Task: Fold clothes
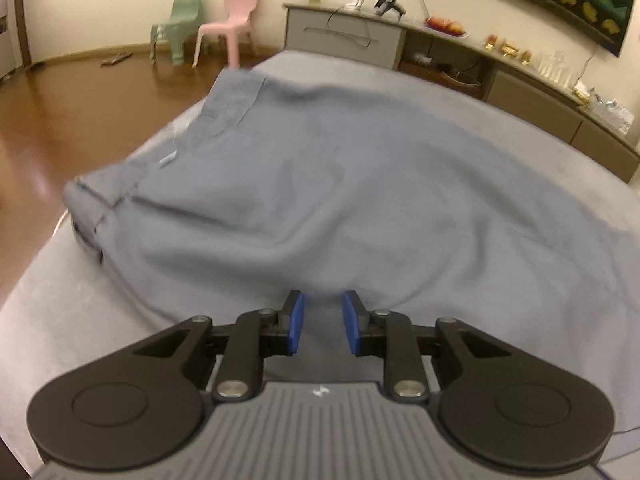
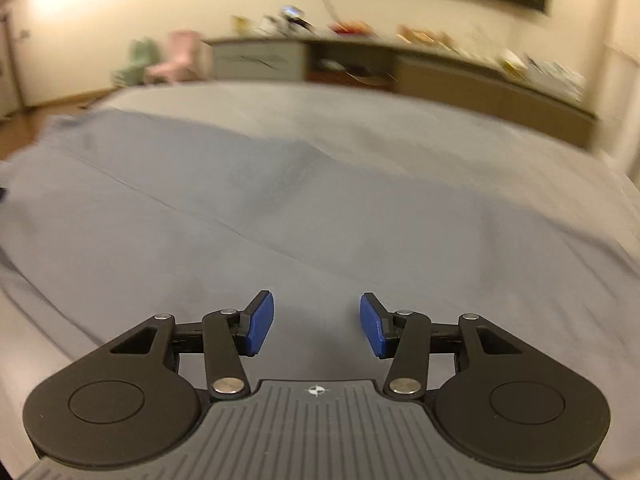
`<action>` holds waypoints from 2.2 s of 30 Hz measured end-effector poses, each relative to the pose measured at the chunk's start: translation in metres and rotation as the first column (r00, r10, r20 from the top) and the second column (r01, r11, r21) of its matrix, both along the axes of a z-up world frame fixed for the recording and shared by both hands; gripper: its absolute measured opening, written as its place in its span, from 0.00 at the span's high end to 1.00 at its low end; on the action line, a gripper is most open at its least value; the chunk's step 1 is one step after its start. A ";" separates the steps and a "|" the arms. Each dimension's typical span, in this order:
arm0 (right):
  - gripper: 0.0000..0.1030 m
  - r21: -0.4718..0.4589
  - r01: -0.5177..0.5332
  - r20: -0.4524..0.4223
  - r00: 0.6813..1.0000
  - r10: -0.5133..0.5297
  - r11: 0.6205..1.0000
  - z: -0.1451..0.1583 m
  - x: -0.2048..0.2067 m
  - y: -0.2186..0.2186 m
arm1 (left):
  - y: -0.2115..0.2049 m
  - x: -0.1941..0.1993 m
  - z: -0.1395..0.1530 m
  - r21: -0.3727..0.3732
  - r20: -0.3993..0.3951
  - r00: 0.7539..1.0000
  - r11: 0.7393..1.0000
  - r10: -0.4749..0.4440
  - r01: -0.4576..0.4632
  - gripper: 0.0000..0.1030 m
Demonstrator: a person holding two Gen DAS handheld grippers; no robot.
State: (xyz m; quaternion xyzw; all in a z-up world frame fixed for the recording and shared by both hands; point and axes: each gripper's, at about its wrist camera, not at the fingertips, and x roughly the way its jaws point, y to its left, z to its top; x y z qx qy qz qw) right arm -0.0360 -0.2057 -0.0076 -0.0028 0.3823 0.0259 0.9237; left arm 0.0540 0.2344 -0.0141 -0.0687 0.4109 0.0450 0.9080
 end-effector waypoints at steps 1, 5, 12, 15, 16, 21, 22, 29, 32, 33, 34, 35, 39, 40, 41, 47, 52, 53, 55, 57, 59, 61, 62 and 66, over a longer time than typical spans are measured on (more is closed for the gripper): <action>0.50 0.004 0.027 0.003 1.000 -0.027 1.000 -0.002 -0.012 -0.020 | 0.000 0.001 -0.002 0.006 -0.008 1.000 1.000 0.002 -0.002 0.77; 0.50 -0.003 0.220 0.014 0.975 -0.220 0.975 -0.003 -0.068 -0.109 | 0.001 0.004 -0.009 0.028 -0.040 0.999 1.000 0.008 -0.007 0.78; 0.67 0.037 0.367 0.031 0.929 -0.368 0.930 -0.016 -0.104 -0.192 | -0.025 -0.002 0.002 0.043 -0.039 0.998 0.998 -0.047 0.049 0.80; 0.37 0.016 0.403 0.112 0.908 -0.403 0.915 -0.008 -0.111 -0.191 | -0.044 -0.008 0.012 0.044 -0.025 0.996 0.995 -0.089 0.090 0.79; 0.36 0.005 0.413 0.128 0.903 -0.410 0.911 -0.008 -0.111 -0.193 | -0.050 -0.010 0.016 0.045 -0.020 0.995 0.994 -0.102 0.103 0.79; 0.83 -0.045 0.365 0.079 0.929 -0.361 0.930 -0.021 -0.096 -0.198 | -0.065 -0.011 0.015 0.062 -0.033 0.991 0.990 -0.127 0.129 0.78; 0.91 -0.079 0.360 0.090 0.931 -0.353 0.929 -0.019 -0.096 -0.197 | -0.067 -0.011 0.013 0.067 -0.039 0.991 0.989 -0.127 0.130 0.79; 1.00 -0.095 0.437 0.103 0.898 -0.428 0.894 -0.023 -0.102 -0.222 | -0.079 -0.008 0.000 0.100 -0.080 0.988 0.985 -0.131 0.139 0.76; 1.00 -0.054 0.440 0.097 0.896 -0.434 0.896 -0.022 -0.104 -0.232 | -0.084 -0.007 -0.006 0.114 -0.098 0.986 0.983 -0.132 0.143 0.77; 1.00 -0.035 0.457 0.097 0.887 -0.452 0.889 -0.021 -0.108 -0.237 | -0.086 -0.008 -0.006 0.114 -0.099 0.986 0.983 -0.136 0.147 0.77; 1.00 -0.015 0.476 0.097 0.876 -0.473 0.879 -0.020 -0.112 -0.242 | -0.088 -0.010 -0.002 0.108 -0.090 0.985 0.982 -0.146 0.155 0.78; 1.00 0.017 0.497 0.100 0.863 -0.496 0.868 -0.019 -0.116 -0.249 | -0.090 -0.013 0.001 0.101 -0.081 0.984 0.981 -0.156 0.164 0.78; 0.96 0.159 0.557 0.104 0.812 -0.575 0.815 -0.017 -0.134 -0.274 | -0.101 -0.021 0.017 0.063 -0.041 0.978 0.977 -0.204 0.206 0.78; 0.76 0.202 0.553 0.106 0.808 -0.579 0.809 -0.015 -0.138 -0.276 | -0.106 -0.022 0.021 0.048 -0.031 0.975 0.974 -0.220 0.221 0.77; 0.59 0.245 0.547 0.109 0.805 -0.583 0.801 -0.013 -0.142 -0.278 | -0.113 -0.021 0.024 0.035 -0.023 0.971 0.970 -0.239 0.240 0.77; 0.25 0.247 0.502 0.074 0.843 -0.532 0.829 -0.023 -0.127 -0.263 | -0.173 -0.024 0.044 -0.015 0.024 0.918 0.918 -0.395 0.396 0.77; 0.82 0.043 0.469 0.087 0.878 -0.471 0.882 -0.023 -0.110 -0.232 | -0.223 -0.034 0.051 -0.016 0.054 0.853 0.853 -0.520 0.521 0.75; 0.88 0.044 0.456 0.085 0.885 -0.458 0.889 -0.022 -0.109 -0.230 | -0.231 -0.035 0.051 -0.021 0.056 0.843 0.843 -0.535 0.537 0.75; 0.93 -0.004 0.454 0.106 0.886 -0.451 0.891 -0.020 -0.105 -0.221 | -0.245 -0.037 0.051 -0.053 0.061 0.830 0.829 -0.554 0.557 0.75; 0.93 -0.071 0.400 0.190 0.905 -0.381 0.914 -0.004 -0.106 -0.186 | -0.253 -0.035 0.050 -0.083 0.066 0.827 0.823 -0.558 0.562 0.75; 0.94 -0.145 0.344 0.272 0.915 -0.297 0.928 0.015 -0.108 -0.149 | -0.261 -0.032 0.049 -0.113 0.071 0.826 0.819 -0.559 0.563 0.75; 0.94 -0.168 0.240 0.298 0.937 -0.183 0.956 0.022 -0.102 -0.106 | -0.270 -0.024 0.043 -0.137 0.067 0.833 0.822 -0.549 0.552 0.75; 0.93 -0.174 0.179 0.299 0.946 -0.121 0.968 0.022 -0.098 -0.083 | -0.275 -0.020 0.040 -0.151 0.062 0.836 0.823 -0.546 0.548 0.75; 0.93 -0.195 0.046 0.219 0.976 -0.002 0.980 -0.013 -0.072 -0.023 | -0.292 -0.008 0.026 -0.204 0.031 0.843 0.822 -0.537 0.531 0.75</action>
